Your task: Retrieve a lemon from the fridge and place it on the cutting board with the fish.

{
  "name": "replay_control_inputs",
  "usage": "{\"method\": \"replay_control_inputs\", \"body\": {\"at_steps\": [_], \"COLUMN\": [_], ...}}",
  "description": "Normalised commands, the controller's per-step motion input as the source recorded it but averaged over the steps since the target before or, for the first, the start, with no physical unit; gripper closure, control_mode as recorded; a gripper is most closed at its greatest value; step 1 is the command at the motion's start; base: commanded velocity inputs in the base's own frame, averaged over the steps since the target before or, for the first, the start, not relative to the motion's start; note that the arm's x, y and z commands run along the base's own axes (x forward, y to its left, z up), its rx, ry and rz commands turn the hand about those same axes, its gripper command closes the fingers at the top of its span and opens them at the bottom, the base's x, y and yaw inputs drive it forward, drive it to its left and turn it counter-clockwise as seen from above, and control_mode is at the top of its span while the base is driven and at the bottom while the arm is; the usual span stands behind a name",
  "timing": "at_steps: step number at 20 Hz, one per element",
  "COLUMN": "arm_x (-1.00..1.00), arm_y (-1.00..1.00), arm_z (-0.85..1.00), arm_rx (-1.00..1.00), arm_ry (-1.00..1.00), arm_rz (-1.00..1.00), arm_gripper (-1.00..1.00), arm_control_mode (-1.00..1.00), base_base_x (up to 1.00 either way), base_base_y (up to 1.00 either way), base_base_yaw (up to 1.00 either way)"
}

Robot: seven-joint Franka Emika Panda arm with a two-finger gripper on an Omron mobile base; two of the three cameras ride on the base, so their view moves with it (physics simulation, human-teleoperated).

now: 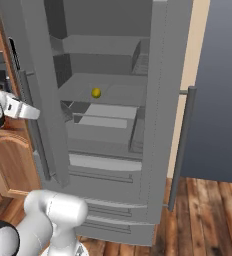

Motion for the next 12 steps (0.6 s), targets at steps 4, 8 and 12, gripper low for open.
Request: {"method": "replay_control_inputs", "body": {"at_steps": [4,8,12], "arm_x": [-0.72,-0.58,-0.25], "arm_y": [0.52,0.49,0.55], "arm_z": [0.00,0.00,0.00], "arm_rx": [-0.02,-0.03,-0.06], "arm_ry": [0.00,0.00,0.01], "arm_rz": [-0.17,-0.16,-0.19], "arm_gripper": [1.00,1.00,1.00], "arm_control_mode": [-1.00,-1.00,-1.00], "base_base_x": [0.00,0.00,0.00], "base_base_y": [0.00,0.00,0.00], "base_base_yaw": [0.00,0.00,0.00]}}
